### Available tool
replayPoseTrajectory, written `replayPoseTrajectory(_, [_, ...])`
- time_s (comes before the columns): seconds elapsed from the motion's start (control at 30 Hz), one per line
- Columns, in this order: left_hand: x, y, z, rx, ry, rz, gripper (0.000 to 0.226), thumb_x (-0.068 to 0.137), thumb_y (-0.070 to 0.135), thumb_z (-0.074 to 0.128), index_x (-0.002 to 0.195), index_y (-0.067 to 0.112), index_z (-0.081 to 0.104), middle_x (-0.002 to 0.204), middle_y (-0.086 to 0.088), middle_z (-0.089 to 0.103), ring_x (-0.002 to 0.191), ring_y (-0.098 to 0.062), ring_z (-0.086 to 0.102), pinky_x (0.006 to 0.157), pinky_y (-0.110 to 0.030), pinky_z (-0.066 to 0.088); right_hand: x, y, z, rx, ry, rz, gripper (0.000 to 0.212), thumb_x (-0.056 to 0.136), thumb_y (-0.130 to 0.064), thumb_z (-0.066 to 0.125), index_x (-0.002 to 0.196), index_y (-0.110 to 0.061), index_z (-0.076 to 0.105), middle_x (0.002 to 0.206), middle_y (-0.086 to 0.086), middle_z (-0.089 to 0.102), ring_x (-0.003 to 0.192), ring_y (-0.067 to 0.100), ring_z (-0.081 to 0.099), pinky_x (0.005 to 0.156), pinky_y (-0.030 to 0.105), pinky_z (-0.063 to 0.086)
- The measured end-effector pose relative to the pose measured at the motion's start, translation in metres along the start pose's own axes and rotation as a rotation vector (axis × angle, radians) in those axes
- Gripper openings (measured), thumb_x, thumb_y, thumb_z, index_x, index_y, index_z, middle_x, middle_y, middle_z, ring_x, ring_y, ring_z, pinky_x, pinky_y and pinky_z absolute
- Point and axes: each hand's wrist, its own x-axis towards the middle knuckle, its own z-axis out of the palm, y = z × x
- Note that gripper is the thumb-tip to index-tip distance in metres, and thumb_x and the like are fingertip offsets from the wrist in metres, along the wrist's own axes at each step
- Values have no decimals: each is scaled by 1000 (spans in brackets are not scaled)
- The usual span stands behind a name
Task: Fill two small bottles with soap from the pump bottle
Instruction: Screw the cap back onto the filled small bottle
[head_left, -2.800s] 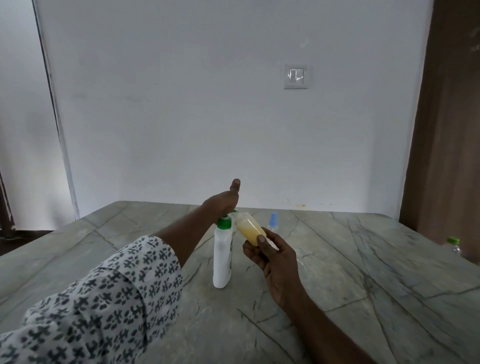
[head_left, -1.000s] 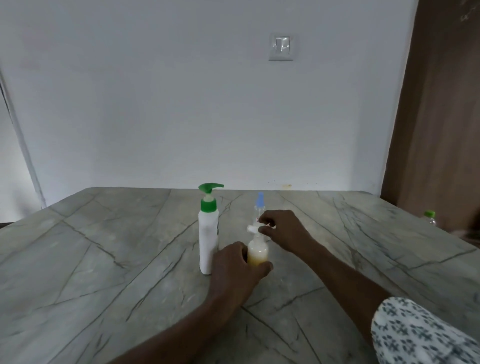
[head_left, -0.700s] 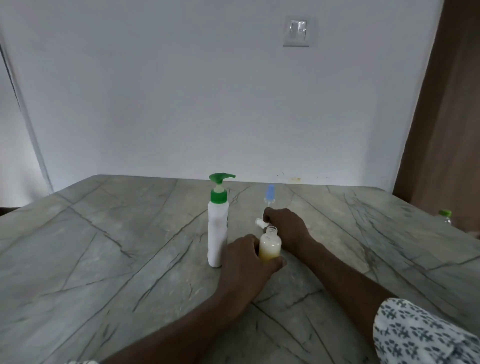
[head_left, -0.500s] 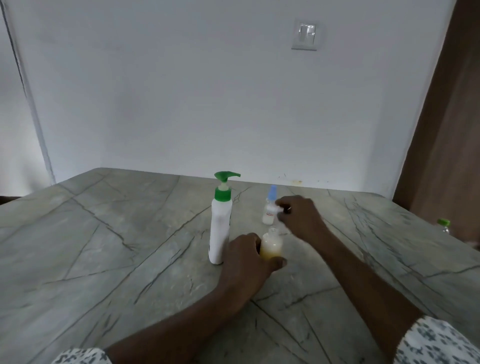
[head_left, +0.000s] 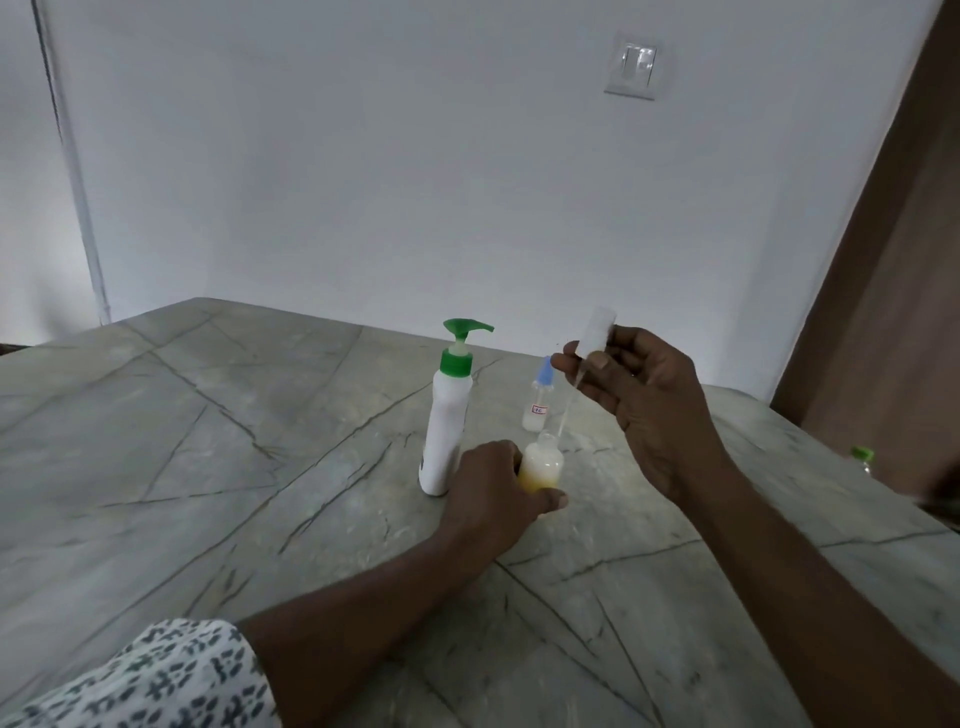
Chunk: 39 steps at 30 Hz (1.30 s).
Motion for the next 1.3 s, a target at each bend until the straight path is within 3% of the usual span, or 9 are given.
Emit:
replayPoseTrajectory(0.33, [1, -1, 3, 9, -3, -6, 43, 67, 55, 79, 77, 24, 51, 72, 11, 54, 63, -4, 48, 54, -19, 34, -14, 31, 5, -117, -8, 45, 20, 94, 0, 56, 110, -10, 64, 107, 7, 74, 103, 22, 71, 95, 44, 54])
replayPoseTrajectory(0.47, [1, -1, 3, 13, 2, -5, 43, 67, 55, 78, 72, 25, 47, 70, 10, 51, 62, -5, 45, 53, -20, 32, -22, 46, 2, -287, 14, 95, 21, 90, -9, 66, 109, -16, 68, 106, 2, 74, 101, 19, 69, 94, 46, 55])
replayPoseTrajectory(0.67, [2, -1, 3, -21, -10, 1, 43, 67, 51, 80, 70, 24, 47, 68, 9, 51, 61, -5, 46, 52, -22, 33, -28, 52, -3, -238, -30, 119, 30, 90, -3, 63, 113, -22, 69, 106, -3, 75, 101, 13, 70, 89, 28, 56])
replayPoseTrajectory(1.0, [3, -2, 2, -24, -19, 0, 42, 66, 50, 80, 70, 24, 47, 67, 10, 50, 59, -4, 45, 51, -20, 29, -26, 56, -5, -288, -4, 138, 23, 89, -8, 65, 98, -28, 72, 102, -2, 76, 97, 17, 70, 88, 28, 54])
replayPoseTrajectory(1.17, [3, -2, 2, -13, -18, 2, 42, 67, 49, 81, 69, 26, 45, 65, 11, 49, 57, -2, 45, 49, -19, 27, -23, 59, -4, -369, -11, 137, 21, 88, -7, 68, 107, -12, 73, 100, 0, 76, 94, 15, 72, 76, 16, 55])
replayPoseTrajectory(1.3, [3, -2, 3, -22, -14, 8, 40, 67, 47, 81, 74, 23, 49, 70, 10, 53, 61, -4, 48, 51, -19, 31, -22, 59, -3, -528, -2, 81, 7, 84, -18, 73, 91, -17, 72, 87, -3, 73, 84, 14, 69, 73, 21, 56])
